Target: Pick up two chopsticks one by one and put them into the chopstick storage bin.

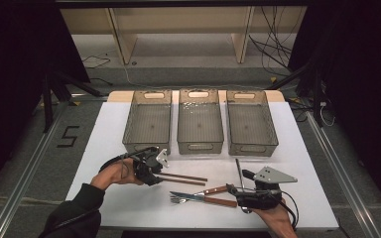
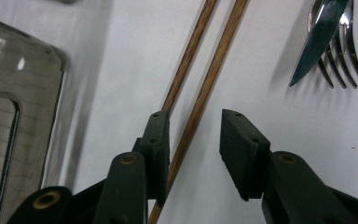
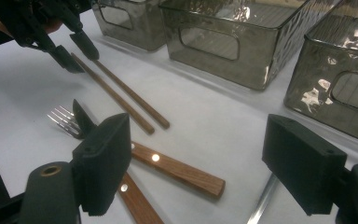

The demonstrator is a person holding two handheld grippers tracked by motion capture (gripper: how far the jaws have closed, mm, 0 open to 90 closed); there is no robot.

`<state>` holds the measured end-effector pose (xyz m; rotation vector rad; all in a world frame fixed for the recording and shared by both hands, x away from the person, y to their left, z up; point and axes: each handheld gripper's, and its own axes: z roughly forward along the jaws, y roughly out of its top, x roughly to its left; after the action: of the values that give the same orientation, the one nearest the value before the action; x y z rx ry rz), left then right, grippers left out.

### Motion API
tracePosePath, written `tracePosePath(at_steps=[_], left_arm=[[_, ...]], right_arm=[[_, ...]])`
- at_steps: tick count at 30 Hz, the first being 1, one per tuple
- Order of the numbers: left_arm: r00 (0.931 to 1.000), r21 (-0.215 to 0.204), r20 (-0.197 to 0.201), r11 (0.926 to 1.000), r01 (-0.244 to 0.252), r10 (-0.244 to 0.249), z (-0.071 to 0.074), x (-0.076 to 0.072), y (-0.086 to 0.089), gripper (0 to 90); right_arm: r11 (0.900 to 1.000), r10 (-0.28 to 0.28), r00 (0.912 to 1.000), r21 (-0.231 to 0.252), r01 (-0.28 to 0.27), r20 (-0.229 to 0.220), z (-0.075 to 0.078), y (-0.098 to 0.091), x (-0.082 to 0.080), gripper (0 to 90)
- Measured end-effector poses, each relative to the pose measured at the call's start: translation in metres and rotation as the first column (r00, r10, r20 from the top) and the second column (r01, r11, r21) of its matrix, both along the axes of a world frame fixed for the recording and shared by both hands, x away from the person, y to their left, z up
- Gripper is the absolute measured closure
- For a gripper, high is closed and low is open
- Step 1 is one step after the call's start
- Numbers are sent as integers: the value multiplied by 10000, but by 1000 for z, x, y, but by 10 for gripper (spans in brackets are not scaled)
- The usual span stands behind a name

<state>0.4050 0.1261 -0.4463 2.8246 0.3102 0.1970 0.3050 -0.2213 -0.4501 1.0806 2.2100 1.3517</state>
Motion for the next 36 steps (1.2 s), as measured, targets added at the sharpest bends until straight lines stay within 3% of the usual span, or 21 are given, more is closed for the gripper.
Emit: tracePosePath(at_steps=[4, 12, 24, 31, 35, 36], left_arm=[[9999, 70, -110, 10000, 68, -67, -3, 2, -2, 658], [9979, 658, -353, 9962, 574, -552, -8, 7, -6, 701], [9952, 1084, -703, 9912, 757, -683, -13, 12, -11, 765], [9909, 1564, -767, 9802, 1215, -1105, -13, 11, -17, 813], [9897, 1542, -707, 9789, 1343, -1247, -13, 10, -18, 825], [9875, 1656, -695, 9745, 1516, -1418, -13, 10, -18, 827]], right_arm=[[10000, 21, 10000, -8, -21, -8, 0, 0, 0, 245], [9999, 80, 9999, -63, -81, -99, -1, 1, 0, 246], [10000, 85, 9999, -29, -86, -95, -1, 0, 1, 247], [10000, 48, 9999, -26, -48, -115, -1, 0, 1, 249], [10000, 22, 9999, -27, -22, -143, -1, 0, 2, 250], [10000, 4, 9999, -22, -5, -162, -1, 0, 2, 250]])
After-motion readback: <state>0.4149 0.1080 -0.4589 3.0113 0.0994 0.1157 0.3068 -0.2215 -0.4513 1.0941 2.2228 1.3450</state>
